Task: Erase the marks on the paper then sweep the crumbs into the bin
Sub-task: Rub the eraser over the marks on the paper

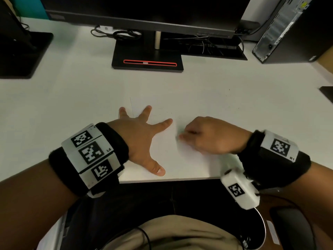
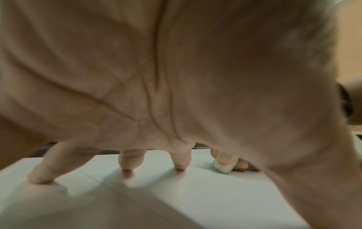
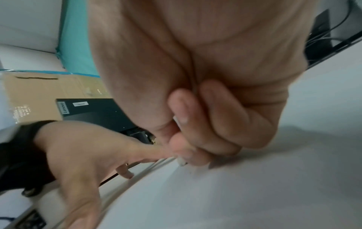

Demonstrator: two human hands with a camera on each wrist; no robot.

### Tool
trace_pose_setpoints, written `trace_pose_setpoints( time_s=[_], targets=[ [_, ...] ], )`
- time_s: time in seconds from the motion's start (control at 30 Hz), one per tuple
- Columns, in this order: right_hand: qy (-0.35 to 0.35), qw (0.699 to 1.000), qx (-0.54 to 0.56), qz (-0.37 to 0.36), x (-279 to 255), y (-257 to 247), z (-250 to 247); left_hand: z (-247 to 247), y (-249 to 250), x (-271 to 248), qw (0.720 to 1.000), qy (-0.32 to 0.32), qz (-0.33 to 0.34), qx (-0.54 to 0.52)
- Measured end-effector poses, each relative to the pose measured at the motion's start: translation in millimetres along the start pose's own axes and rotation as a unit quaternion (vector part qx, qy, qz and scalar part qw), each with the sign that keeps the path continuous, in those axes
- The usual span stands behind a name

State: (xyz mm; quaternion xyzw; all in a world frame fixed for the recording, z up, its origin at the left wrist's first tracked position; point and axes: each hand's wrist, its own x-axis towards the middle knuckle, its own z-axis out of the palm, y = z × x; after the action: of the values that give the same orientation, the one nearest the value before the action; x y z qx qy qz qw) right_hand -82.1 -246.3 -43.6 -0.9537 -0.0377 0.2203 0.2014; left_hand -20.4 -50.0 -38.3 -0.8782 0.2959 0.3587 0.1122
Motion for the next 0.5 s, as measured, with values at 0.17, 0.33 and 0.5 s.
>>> trace_pose_setpoints(
  time_s=[0.17, 0.33, 0.5],
  targets=[
    [-0.047, 0.998, -0.009, -0.032, -14.2, -8.1, 14.7, -0.6, -0.4, 0.8, 1.000, -0.006, 0.002, 0.006],
    [0.041, 0.998, 0.030, 0.023, -7.1, 6.9, 2.7, -1.1, 0.2, 0.8, 1.000, -0.009, 0.000, 0.004],
    [0.015, 0.998, 0.049, 0.029, -6.7, 1.7, 9.3, -0.6, -0.3, 1.5, 1.000, -0.010, 0.001, 0.001]
  ],
)
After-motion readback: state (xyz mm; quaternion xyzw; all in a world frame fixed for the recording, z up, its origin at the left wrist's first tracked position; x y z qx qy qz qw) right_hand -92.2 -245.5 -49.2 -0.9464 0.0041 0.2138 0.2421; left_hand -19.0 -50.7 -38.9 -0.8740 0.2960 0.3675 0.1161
